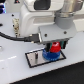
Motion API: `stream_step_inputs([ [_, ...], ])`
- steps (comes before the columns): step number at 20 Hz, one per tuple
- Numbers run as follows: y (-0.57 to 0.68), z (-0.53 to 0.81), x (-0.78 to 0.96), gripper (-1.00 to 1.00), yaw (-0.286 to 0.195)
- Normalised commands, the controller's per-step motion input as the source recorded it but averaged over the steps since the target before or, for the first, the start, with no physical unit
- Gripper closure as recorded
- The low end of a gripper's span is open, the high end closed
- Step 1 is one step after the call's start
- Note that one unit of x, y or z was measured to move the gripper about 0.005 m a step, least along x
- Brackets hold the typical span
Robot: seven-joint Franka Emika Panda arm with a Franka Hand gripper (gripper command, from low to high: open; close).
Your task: Insert the blue gear onto the right peg, followed by the red gear
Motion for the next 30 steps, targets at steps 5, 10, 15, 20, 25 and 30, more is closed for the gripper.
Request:
stream_step_inputs([
  [5,-0.08,0.16,0.11,1.0,0.0],
  [10,-0.2,0.36,0.05,1.0,0.0],
  [15,-0.08,0.15,0.17,1.0,0.0],
  [20,-0.04,-0.01,0.19,1.0,0.0],
  [25,-0.06,-0.11,0.18,1.0,0.0],
  [30,-0.07,-0.14,0.2,1.0,0.0],
])
